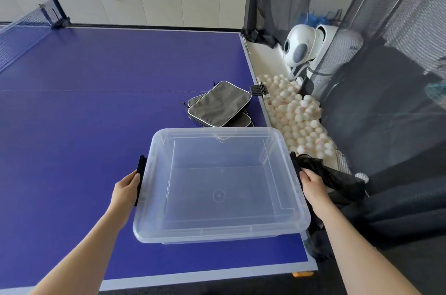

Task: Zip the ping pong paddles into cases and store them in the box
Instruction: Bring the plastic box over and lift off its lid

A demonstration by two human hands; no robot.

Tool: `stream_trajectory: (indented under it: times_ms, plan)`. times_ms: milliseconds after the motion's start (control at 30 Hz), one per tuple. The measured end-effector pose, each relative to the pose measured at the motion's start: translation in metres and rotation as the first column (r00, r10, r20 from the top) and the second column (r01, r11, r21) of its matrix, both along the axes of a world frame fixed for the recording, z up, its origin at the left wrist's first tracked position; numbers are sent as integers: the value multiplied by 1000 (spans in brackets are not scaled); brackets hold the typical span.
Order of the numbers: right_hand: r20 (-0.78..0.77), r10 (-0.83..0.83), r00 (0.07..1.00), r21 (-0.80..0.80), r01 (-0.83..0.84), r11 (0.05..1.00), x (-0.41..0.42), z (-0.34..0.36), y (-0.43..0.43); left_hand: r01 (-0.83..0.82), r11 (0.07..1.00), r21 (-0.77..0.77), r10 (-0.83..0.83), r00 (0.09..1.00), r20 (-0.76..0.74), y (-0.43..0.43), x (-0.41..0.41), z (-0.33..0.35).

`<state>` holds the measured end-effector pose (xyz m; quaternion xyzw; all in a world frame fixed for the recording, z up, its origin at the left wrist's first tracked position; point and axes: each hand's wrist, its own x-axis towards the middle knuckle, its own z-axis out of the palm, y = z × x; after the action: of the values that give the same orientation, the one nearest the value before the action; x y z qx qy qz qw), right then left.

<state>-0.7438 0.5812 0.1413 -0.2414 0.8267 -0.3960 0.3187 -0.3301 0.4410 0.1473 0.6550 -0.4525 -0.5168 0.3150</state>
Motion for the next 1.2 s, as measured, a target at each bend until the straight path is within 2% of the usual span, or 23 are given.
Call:
stream_trajectory:
  times_ms: [200, 333, 433, 533, 633, 867, 1200]
  plan:
    - [-104, -7, 995, -9, 6, 1000, 3, -5, 11, 22, 1000, -3, -22, 996, 84, 1, 2, -7]
    - [-300, 4, 954, -101, -36, 994, 8, 4, 14, 36, 991, -131, -1, 967, 255, 6, -6, 2]
    - [-403, 73, 912, -90, -119, 989, 10, 7, 11, 161, 961, -223, -43, 888, 458, 9, -11, 9]
    - [-441, 158, 884, -11, -182, 983, 15, 6, 8, 271, 948, -165, -121, 789, 603, 9, -18, 11]
    - [-431, 209, 878, 67, -200, 978, 21, 2, 7, 314, 944, -105, -186, 766, 615, 13, -21, 11]
    - [-426, 276, 862, 170, -223, 960, 26, 4, 2, 318, 947, -42, -242, 793, 559, 15, -25, 11]
    - [-435, 281, 855, 154, -237, 959, 27, 25, -2, 313, 949, -37, -249, 817, 520, 16, -26, 27]
